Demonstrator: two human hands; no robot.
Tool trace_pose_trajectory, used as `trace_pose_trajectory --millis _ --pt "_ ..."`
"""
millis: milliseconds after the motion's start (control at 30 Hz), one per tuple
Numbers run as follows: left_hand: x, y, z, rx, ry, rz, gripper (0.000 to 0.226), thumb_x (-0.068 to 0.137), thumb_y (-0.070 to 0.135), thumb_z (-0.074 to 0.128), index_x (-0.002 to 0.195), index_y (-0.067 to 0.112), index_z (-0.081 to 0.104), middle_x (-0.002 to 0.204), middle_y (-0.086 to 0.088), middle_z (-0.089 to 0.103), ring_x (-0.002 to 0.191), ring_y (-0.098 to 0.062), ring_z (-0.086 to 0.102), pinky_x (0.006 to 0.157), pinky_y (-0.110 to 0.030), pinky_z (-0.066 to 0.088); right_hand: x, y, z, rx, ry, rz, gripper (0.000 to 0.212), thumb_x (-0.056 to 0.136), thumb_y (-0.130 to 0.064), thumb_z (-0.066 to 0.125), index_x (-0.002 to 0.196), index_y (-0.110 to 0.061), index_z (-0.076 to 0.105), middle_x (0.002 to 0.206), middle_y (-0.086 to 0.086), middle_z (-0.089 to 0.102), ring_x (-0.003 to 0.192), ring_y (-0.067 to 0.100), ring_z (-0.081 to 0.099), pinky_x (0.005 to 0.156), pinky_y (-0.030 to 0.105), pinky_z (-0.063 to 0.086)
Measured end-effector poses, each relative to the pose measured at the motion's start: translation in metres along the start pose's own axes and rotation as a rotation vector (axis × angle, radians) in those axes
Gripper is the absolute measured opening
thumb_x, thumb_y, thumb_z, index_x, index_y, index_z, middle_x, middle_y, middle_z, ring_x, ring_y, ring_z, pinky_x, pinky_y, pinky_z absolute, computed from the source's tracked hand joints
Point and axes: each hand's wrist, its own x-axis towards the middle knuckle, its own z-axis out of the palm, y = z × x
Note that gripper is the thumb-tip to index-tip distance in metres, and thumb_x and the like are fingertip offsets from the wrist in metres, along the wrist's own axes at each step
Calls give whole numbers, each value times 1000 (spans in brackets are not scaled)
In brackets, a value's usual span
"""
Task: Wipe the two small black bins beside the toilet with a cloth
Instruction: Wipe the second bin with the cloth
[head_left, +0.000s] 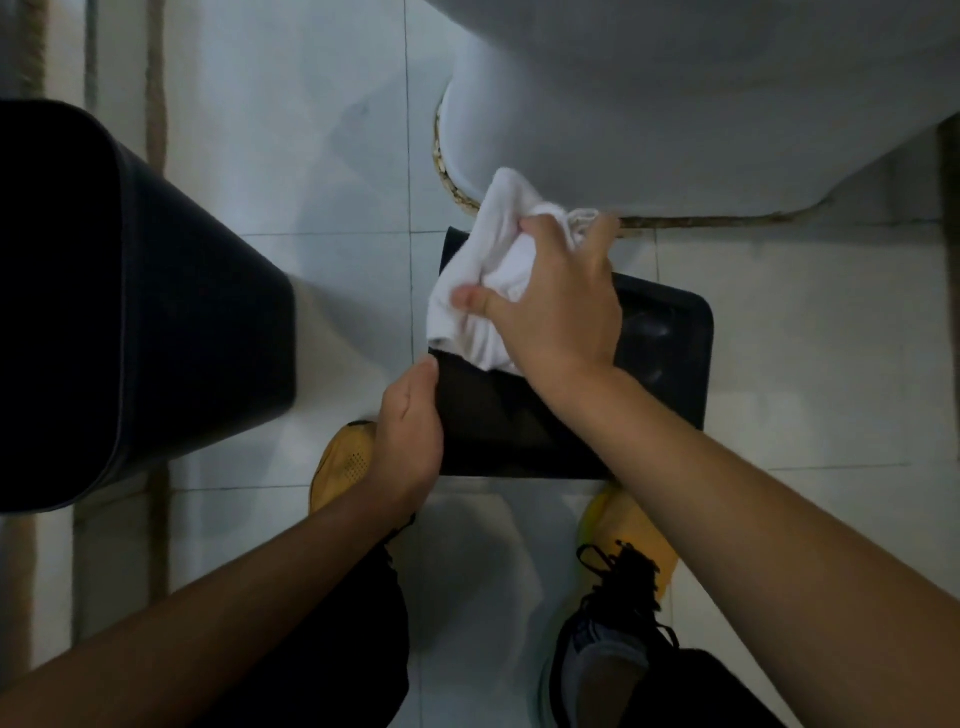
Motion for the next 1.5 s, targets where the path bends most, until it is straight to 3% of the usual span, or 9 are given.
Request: trace_pose_trajectory --millis 100,300,467,600,800,1000,1133,1300,1500 --pt "-4 -5 -2 153 -4 106 43 106 25 32 92 -5 61 88 -21 65 79 -14 64 68 -20 53 -4 4 -2 -19 8 -12 84 69 -72 73 137 -30 46 141 6 25 120 26 47 83 40 55" --pt "-7 -5 -5 228 -32 185 47 106 25 32 86 -14 51 80 -33 52 65 -25 53 56 -27 46 -68 60 -20 -30 -52 -203 90 66 -68 76 143 -33 46 128 2 28 115 20 45 82 36 55" --pt "8 19 -1 335 -71 225 37 106 33 30 100 6 55 86 -12 56 72 -11 56 63 -28 46 -70 77 -26 -46 -49 -263 91 60 -69 77 140 -32 52 123 -1 29 108 19 48 74 37 59" --pt "24 24 5 384 -103 282 45 105 38 31 94 5 59 86 -20 61 77 -30 61 67 -46 53 -67 67 -26 -30 -71 -243 91 59 -67 81 138 -33 51 124 -3 28 109 19 50 76 37 58" --pt "24 20 2 354 -80 254 43 107 27 30 96 -6 56 89 -27 62 81 -39 61 68 -49 51 -28 18 -13 -17 -102 -132 88 64 -64 81 139 -36 45 137 2 27 120 22 45 83 35 51" --pt "27 24 4 337 -86 245 44 107 29 27 100 1 61 92 -18 65 87 -27 64 72 -27 54 14 15 -16 15 -101 -101 82 60 -72 79 129 -34 56 136 2 31 109 21 51 69 29 40" --pt "20 18 6 343 -40 264 45 107 28 28 97 -1 62 90 -19 65 83 -26 64 72 -31 54 2 22 -8 28 16 -49 74 68 -75 70 127 -31 59 134 2 34 109 20 53 70 29 45" --pt "19 15 6 315 -34 199 53 106 38 30 88 -2 59 79 -16 59 63 -7 59 52 -17 48 -10 63 -24 24 150 12 63 76 -71 68 122 -27 65 138 6 37 107 24 56 72 26 42" --pt "21 15 6 299 -50 165 50 105 40 27 99 5 62 95 -14 64 84 -18 63 65 -20 54 -44 126 -60 -56 104 45 68 73 -66 71 130 -32 57 135 7 34 111 25 51 80 34 50"
